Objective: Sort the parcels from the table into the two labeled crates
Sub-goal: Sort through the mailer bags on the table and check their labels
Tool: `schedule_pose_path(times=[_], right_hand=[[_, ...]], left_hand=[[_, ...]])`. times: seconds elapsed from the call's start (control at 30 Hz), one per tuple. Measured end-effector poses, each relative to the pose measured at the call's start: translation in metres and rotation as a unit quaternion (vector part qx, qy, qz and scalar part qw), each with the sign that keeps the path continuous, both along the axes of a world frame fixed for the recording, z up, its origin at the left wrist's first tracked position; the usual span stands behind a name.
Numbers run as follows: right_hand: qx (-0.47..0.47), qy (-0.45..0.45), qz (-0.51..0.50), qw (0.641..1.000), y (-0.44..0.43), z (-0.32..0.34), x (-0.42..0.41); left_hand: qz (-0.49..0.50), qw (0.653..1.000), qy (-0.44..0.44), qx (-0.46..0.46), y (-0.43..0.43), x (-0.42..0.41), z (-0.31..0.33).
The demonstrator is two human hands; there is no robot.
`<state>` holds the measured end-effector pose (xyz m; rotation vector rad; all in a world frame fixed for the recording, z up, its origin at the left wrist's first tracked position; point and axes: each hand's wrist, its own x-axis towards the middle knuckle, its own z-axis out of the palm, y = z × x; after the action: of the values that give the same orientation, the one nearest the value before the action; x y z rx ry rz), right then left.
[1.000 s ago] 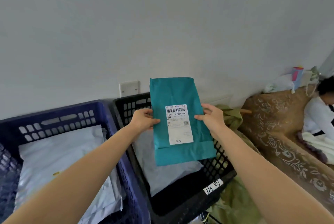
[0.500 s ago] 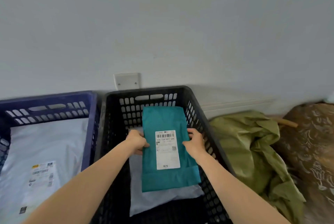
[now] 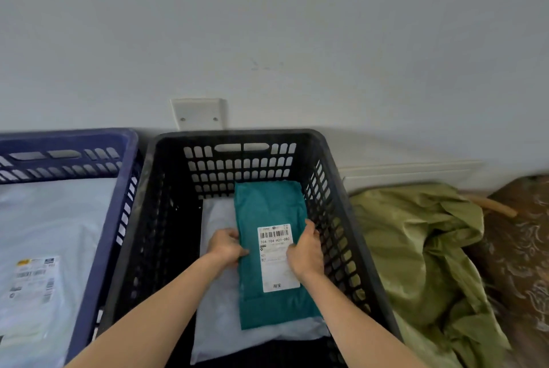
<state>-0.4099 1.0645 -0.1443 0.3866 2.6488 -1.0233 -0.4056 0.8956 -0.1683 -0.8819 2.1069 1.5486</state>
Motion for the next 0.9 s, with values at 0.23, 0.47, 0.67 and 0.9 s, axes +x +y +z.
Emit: schedule_pose_path(times=[0.23, 0.47, 0.67, 0.9], right_hand=[[0.107, 0.033, 0.077, 0.991, -0.006, -0.017, 0.011], [0.18, 0.049, 0.261, 0.947, -0.001, -0.037, 0.015], [0.155, -0.02, 0.25, 0.956, -0.006, -0.047, 0.012], [0.107, -0.048, 0.212, 0.97, -0.011, -0.045, 0.004]], left_hand=[[-0.06, 0.987, 0.064, -0.137, 0.001, 0.009, -0.023], [-0.244, 0.922, 0.143, -0.265, 0.002, 0.029, -0.03], [-0.366, 0.873, 0.103, -0.307, 0.004, 0.04, -0.04], [-0.393, 0.864, 0.087, -0.304, 0.005, 0.043, -0.029]])
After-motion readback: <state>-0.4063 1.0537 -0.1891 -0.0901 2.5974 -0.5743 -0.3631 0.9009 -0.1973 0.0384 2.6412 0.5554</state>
